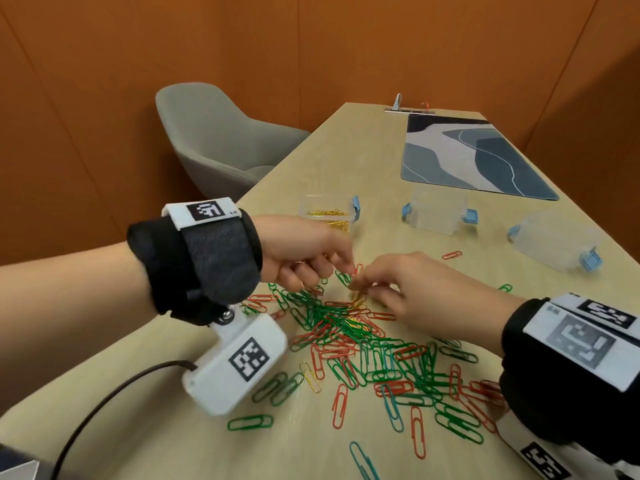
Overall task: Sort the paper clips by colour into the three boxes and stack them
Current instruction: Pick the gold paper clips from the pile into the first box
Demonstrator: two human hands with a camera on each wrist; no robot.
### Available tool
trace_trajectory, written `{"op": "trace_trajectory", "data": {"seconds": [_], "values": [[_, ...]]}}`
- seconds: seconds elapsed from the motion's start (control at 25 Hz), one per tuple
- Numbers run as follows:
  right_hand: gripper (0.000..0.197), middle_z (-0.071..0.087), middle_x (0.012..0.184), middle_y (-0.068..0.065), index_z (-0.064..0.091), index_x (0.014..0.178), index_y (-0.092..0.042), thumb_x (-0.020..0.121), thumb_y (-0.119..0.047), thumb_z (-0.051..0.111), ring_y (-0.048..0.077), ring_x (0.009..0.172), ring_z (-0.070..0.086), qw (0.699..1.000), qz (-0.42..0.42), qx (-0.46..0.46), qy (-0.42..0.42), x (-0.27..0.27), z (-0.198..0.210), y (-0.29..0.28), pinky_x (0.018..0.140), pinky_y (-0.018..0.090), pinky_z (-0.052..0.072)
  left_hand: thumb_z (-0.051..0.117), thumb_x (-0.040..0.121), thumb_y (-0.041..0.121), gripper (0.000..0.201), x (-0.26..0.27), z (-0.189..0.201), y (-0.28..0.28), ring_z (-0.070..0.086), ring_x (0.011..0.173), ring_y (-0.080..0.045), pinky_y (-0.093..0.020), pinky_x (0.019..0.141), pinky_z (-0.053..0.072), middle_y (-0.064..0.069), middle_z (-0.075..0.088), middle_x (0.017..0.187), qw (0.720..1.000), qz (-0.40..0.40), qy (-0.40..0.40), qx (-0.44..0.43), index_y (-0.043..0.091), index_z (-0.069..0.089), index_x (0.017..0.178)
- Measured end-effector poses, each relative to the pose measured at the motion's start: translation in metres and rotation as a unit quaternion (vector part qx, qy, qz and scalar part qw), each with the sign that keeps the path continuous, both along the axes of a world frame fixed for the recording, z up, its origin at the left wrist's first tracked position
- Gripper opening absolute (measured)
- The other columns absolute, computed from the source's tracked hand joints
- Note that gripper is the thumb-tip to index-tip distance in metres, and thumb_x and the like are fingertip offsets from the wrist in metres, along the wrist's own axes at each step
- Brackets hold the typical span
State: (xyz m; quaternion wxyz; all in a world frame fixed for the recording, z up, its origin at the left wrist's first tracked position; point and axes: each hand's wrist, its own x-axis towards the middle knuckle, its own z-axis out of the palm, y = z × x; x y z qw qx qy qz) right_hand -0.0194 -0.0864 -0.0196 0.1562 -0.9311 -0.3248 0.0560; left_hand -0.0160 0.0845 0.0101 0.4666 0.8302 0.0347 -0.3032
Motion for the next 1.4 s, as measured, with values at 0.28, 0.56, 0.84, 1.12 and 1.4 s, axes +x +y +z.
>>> {"op": "trace_trajectory", "data": {"seconds": [0.28, 0.56, 0.84, 1.12, 1.4], "values": [[0.02, 0.059, 0.095, -0.011, 0.069, 0.106, -0.028, 0.088, -0.022, 0.061, 0.003, 0.08, 0.051, 0.999, -0.035, 0.005, 0.013, 0.001, 0.004, -0.001, 0.072, 0.015, 0.036, 0.079, 0.07, 0.027, 0.016, -0.042, 0.003, 0.004, 0.044, 0.049, 0.013, -0.004, 0.053, 0.031, 0.028, 0.048, 0.041, 0.923, -0.289, -0.159, 0.197, 0.024, 0.075, 0.085], [0.012, 0.059, 0.072, -0.014, 0.073, 0.09, -0.026, 0.08, -0.02, 0.07, -0.002, 0.06, 0.048, 0.998, -0.055, -0.002, 0.039, -0.001, 0.006, -0.002, 0.049, 0.001, 0.035, 0.075, 0.075, 0.029, 0.013, -0.052, -0.009, 0.005, 0.045, 0.048, 0.013, -0.003, 0.049, 0.031, 0.029, 0.045, 0.037, 0.903, -0.293, -0.198, 0.246, 0.021, 0.074, 0.085], [0.023, 0.068, 0.089, -0.008, 0.071, 0.102, -0.027, 0.083, -0.015, 0.067, -0.001, 0.069, 0.051, 0.996, -0.076, -0.012, 0.04, 0.0, 0.006, -0.003, 0.057, 0.002, 0.033, 0.067, 0.081, 0.026, 0.005, -0.052, -0.009, 0.013, 0.045, 0.048, 0.011, -0.004, 0.048, 0.032, 0.03, 0.044, 0.037, 0.899, -0.237, -0.242, 0.278, 0.022, 0.069, 0.081], [0.027, 0.059, 0.086, -0.012, 0.07, 0.106, -0.028, 0.079, -0.03, 0.072, -0.004, 0.062, 0.045, 0.997, -0.067, -0.023, 0.041, -0.002, 0.007, -0.001, 0.051, 0.0, 0.034, 0.074, 0.075, 0.032, 0.009, -0.048, -0.005, 0.021, 0.042, 0.044, 0.003, -0.01, 0.048, 0.03, 0.02, 0.043, 0.036, 0.905, -0.211, -0.266, 0.256, 0.029, 0.072, 0.083], [0.015, 0.064, 0.079, -0.01, 0.073, 0.092, -0.025, 0.077, -0.023, 0.074, -0.002, 0.061, 0.049, 0.994, -0.098, -0.019, 0.042, -0.001, 0.008, -0.002, 0.049, 0.0, 0.035, 0.074, 0.074, 0.037, 0.015, -0.047, -0.007, 0.017, 0.044, 0.051, 0.017, -0.005, 0.048, 0.032, 0.039, 0.043, 0.041, 0.89, -0.202, -0.276, 0.302, 0.025, 0.073, 0.084]]}}
